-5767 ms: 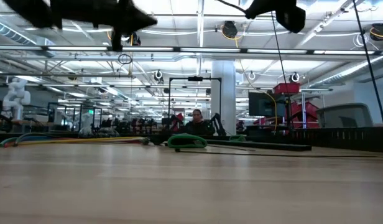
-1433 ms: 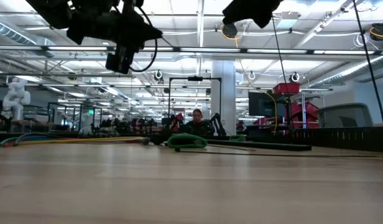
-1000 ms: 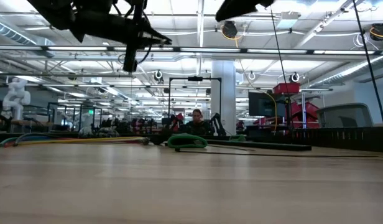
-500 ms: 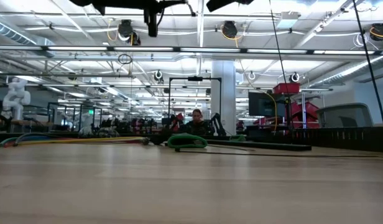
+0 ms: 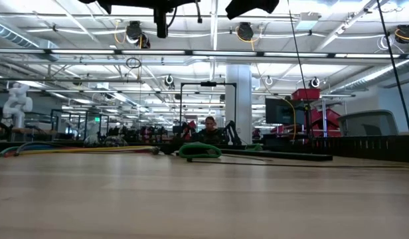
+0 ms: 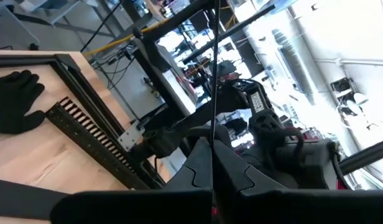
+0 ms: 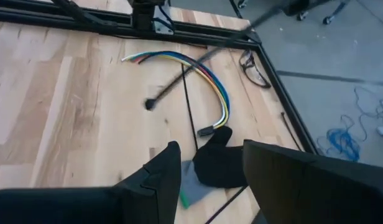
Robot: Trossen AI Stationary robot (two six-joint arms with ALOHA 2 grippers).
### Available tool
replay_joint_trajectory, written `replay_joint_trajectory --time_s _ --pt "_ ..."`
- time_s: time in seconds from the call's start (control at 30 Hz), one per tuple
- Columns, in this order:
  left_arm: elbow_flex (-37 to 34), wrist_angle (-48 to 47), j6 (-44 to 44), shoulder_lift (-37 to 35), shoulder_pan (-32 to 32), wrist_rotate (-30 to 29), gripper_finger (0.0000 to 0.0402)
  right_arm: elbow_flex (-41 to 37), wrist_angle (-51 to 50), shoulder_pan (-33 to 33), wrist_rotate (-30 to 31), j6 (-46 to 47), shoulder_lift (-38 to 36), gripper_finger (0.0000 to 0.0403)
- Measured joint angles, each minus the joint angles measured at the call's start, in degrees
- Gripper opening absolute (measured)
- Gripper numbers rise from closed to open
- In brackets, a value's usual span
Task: Ziptie cables
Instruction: Wrap the black zip tie on the cable
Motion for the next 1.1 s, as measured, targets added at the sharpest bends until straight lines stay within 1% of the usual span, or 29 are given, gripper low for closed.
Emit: replay_joint_trajectory --time_s 0.33,0.7,0.73,0.83,0.9,0.97,1.0,1.03,1.1 --pt "0.00 -0.02 1.52 -0.02 0.04 2.40 0.0000 0.00 -0.51 0.00 0.00 3.96 0.00 0.0160" --pt "-0.02 0.25 1.49 -0.02 0.00 3.82 0.0000 0.00 -0.49 0.00 0.00 5.64 0.00 0.0160" --pt "-0.02 0.49 0.90 -0.02 0.00 4.05 0.0000 0.00 -0.49 0.00 0.02 5.64 0.00 0.0160" --pt "-0.07 3.97 -5.56 -0.02 -0.33 4.61 0.0000 0.00 -0.48 0.00 0.01 5.64 0.00 0.0160" --pt "-0.07 5.64 -7.69 -0.06 -0.92 5.87 0.0000 0.00 -0.49 0.00 0.02 5.85 0.00 0.0160" --pt "-0.07 4.81 -8.66 -0.09 -1.34 6.17 0.0000 0.00 -0.58 0.00 0.02 6.45 0.00 0.0160" --pt "-0.07 4.19 -7.06 -0.08 -1.36 6.27 0.0000 0.00 -0.66 0.00 0.03 6.69 0.00 0.0160" --pt "-0.11 4.06 -3.63 -0.02 -1.36 6.28 0.0000 0.00 -0.78 0.00 0.04 6.86 0.00 0.0160" --pt "-0.11 4.35 6.55 -0.02 -1.77 6.22 0.0000 0.00 -1.24 0.00 0.04 7.18 0.00 0.0160"
